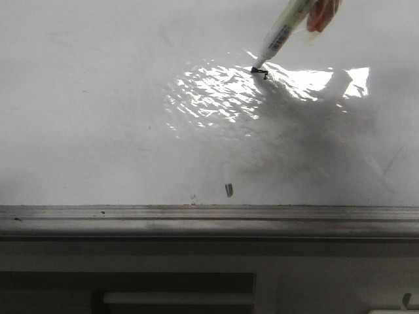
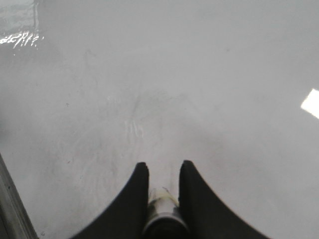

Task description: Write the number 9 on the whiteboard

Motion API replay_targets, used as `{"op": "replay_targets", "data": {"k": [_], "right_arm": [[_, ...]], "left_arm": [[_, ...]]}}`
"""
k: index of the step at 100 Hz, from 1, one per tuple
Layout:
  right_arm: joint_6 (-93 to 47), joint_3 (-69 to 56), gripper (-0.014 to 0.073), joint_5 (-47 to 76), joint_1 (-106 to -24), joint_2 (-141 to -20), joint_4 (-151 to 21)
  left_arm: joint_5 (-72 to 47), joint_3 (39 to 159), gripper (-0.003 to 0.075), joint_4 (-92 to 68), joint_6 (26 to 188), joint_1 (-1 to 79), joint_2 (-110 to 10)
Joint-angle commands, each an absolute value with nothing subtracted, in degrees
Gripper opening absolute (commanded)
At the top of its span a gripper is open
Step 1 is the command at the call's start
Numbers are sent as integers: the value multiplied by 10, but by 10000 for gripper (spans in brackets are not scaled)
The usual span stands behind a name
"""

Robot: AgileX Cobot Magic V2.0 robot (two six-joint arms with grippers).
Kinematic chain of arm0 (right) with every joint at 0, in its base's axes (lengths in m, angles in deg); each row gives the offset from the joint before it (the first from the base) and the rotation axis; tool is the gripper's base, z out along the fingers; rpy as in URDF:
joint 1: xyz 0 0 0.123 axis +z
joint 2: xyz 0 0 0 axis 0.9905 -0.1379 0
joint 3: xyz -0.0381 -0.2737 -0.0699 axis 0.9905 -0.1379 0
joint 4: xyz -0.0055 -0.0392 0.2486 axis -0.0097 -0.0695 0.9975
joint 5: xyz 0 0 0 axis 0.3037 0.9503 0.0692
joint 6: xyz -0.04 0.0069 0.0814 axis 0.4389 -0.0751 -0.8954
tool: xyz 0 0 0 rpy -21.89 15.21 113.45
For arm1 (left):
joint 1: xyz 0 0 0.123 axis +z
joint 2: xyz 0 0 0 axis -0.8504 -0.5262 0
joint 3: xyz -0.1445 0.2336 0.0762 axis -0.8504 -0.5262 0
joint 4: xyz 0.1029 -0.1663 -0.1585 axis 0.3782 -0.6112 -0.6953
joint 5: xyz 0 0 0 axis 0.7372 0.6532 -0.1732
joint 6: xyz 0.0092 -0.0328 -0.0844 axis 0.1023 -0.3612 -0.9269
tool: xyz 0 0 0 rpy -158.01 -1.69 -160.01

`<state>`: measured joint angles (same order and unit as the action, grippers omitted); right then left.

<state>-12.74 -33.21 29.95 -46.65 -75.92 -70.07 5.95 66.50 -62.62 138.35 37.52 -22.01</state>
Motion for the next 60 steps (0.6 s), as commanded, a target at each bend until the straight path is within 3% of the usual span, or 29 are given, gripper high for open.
{"op": "replay_targets", "data": {"k": [1,28,60], "right_arm": [[-124,-319,-41,311,-464,-767,-697],[-124,-319,-41,224,-445,-767,-697],[-124,-319,-41,263,-446,-743,-700]], "left_arm": [[59,682,-20,-653,1383,377,-221],[60,682,-20,-653,1383,377,-221],[72,682,-20,-653,1383,377,-221]]}}
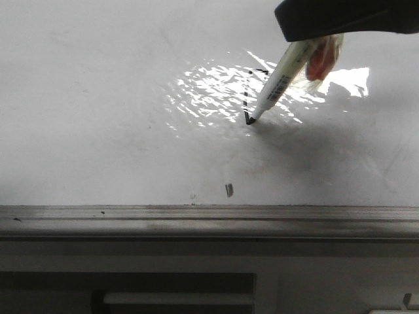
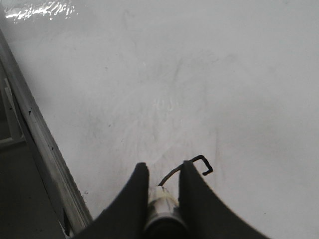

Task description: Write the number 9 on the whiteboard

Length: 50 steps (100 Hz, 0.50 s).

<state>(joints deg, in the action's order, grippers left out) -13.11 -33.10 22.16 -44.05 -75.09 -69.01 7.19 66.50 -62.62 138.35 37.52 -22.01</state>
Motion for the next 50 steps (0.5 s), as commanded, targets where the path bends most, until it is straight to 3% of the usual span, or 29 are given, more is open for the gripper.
{"op": "replay_targets", "data": {"k": [1,50], "right_arm": [[-124,-319,-41,263,-446,-743,-700],[-124,-310,-41,276,-480,-743,-706]], "left_arm": [[72,682,-20,-653,1383,377,-221],[73,682,-20,-653,1383,377,-221]]}}
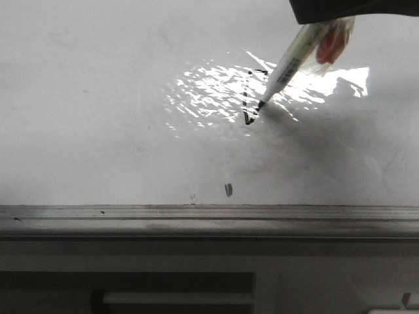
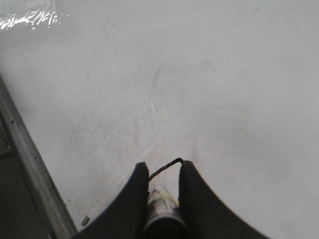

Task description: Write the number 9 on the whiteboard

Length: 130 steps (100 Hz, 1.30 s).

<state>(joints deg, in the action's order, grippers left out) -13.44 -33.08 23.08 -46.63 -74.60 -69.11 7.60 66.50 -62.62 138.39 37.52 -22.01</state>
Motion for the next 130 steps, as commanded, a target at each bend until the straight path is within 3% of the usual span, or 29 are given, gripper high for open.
{"op": "replay_targets", "data": {"k": [1,36,83,130], "right_arm": [[-124,-310,-41,277,-480,-743,-706],[-124,-283,-41,275,-480,-744,-719],[-124,-299,-41,138,-470,-744,-694],[-125,-354,-41,168,-438,-744,-667]], "left_arm": [[73,682,-20,-653,1383,377,-221],[73,682,-20,-653,1383,377,-221],[73,682,-20,-653,1383,377,-221],[73,682,-20,-653,1383,377,-221]]}}
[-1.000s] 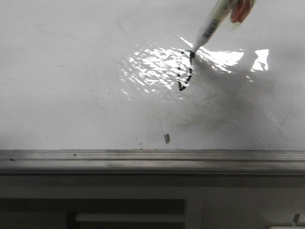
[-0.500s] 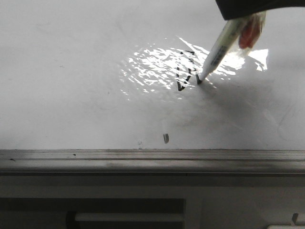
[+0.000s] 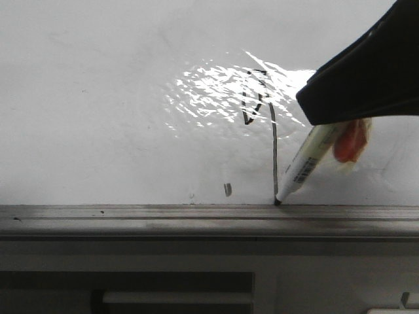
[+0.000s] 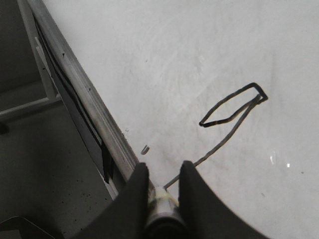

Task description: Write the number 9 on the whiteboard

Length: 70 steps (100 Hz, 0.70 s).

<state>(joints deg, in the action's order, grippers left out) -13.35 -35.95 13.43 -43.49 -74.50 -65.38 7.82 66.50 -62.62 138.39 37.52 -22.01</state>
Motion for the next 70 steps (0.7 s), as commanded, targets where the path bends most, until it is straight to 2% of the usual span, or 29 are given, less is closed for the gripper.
{"op": "replay_targets", "data": {"k": [1,28,54,61,70], "right_arm": [[-125,-354,-41,169,-438,-744,-667],[-125,-329,-41,169,-427,-722,-667],[-125,-245,-42,110,-342,-653,-667],[-125,-236,-42,83,-328,-652,-667],[-125,-233,-42,61,-320,-657,-667]], "left_arm": [[73,682,-20,-653,1383,377,-221],[73,682,-20,-653,1383,377,-221],[77,682,-12,-651,1392,377,-221],[90,687,58,-644,1426,377,-222],[101,702,229,-618,1434,377,-235]]}}
